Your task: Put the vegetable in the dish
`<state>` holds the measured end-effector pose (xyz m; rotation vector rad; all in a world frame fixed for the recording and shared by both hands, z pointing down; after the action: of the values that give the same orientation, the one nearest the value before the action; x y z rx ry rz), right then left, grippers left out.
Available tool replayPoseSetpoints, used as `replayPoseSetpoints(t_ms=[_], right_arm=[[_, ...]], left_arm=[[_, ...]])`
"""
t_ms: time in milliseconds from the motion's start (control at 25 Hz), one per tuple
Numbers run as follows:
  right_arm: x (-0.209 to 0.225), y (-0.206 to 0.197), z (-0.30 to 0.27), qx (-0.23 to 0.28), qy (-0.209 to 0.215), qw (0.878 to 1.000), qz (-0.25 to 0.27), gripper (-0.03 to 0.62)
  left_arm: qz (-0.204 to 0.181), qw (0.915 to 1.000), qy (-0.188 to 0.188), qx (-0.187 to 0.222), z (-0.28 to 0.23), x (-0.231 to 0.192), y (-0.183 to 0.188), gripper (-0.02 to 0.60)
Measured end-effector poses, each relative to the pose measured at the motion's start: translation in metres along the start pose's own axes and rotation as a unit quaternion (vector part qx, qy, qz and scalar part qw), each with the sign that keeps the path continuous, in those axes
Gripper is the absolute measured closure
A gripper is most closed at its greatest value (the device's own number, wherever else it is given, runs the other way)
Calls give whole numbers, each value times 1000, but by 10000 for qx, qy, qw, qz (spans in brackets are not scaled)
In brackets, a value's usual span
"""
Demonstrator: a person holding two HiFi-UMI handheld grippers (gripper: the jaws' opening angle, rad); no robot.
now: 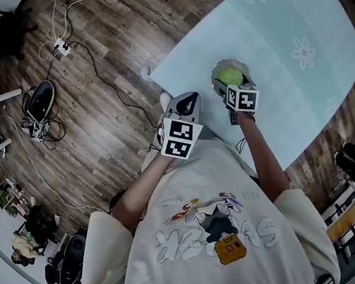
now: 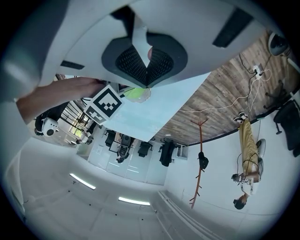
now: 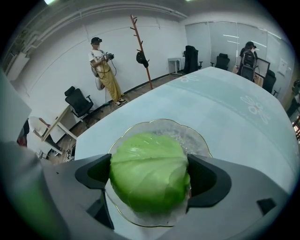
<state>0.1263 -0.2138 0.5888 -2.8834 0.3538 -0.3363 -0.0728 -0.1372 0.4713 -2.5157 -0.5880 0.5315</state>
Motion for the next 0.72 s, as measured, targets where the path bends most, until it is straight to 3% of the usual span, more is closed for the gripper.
replayPoseSetpoints(t_ms=[200,720], right_arm=[[-6,0,18,429,-131,9990,-23,100],[-24,-18,72,880,-146,9960,16,109]], left_arm=[[45,10000,-23,22,5,-1,-11,574],[-159,9995,-163,219,17,-7,2,574]])
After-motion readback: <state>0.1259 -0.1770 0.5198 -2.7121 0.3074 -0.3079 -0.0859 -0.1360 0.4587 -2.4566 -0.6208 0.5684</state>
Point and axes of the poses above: the fingertips, and each gripper's own axes: z backward along the fingers, x to its right, y out of its top, the point moved 9 cm from there along z, backward along the fingers, and after that the axes turned 15 degrees about -x, right-handed, at the moved point
